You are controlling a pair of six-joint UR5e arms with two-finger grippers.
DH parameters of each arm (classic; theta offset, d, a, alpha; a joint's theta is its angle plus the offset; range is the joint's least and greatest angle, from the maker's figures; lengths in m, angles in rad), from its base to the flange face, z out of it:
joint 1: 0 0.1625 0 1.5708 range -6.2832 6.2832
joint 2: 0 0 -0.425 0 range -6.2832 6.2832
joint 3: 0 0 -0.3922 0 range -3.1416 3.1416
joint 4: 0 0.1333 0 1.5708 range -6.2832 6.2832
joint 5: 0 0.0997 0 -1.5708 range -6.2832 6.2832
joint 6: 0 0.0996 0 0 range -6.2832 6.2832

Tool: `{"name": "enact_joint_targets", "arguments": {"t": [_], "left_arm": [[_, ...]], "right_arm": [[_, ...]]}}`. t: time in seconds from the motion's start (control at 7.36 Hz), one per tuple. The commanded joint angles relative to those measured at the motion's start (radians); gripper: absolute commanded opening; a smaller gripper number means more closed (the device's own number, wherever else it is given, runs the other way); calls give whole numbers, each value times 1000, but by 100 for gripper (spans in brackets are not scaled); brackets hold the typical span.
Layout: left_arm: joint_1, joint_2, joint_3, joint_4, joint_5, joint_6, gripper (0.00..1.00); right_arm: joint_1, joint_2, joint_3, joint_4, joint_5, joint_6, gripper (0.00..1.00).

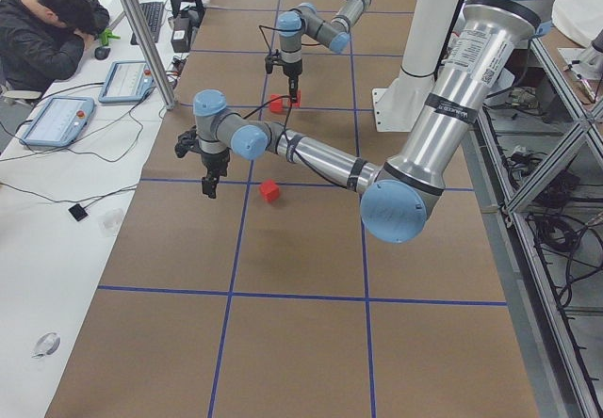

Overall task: Form red blocks into L shape at center
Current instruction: 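Carry the red cube with the right gripper to the center cube, then lower the held cube against the near side of the center cube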

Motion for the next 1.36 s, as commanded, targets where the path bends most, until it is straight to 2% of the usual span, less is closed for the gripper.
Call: {"name": "enact_joint_targets", "arguments": {"t": [0.0, 1.22], "left_arm": [[1, -1, 12, 0, 0, -2, 100], [6, -6, 23, 0, 0, -5, 100]], "right_arm": [[0, -10, 12, 11, -67, 85, 0], [-18, -36, -10, 38, -107, 43, 0]]}}
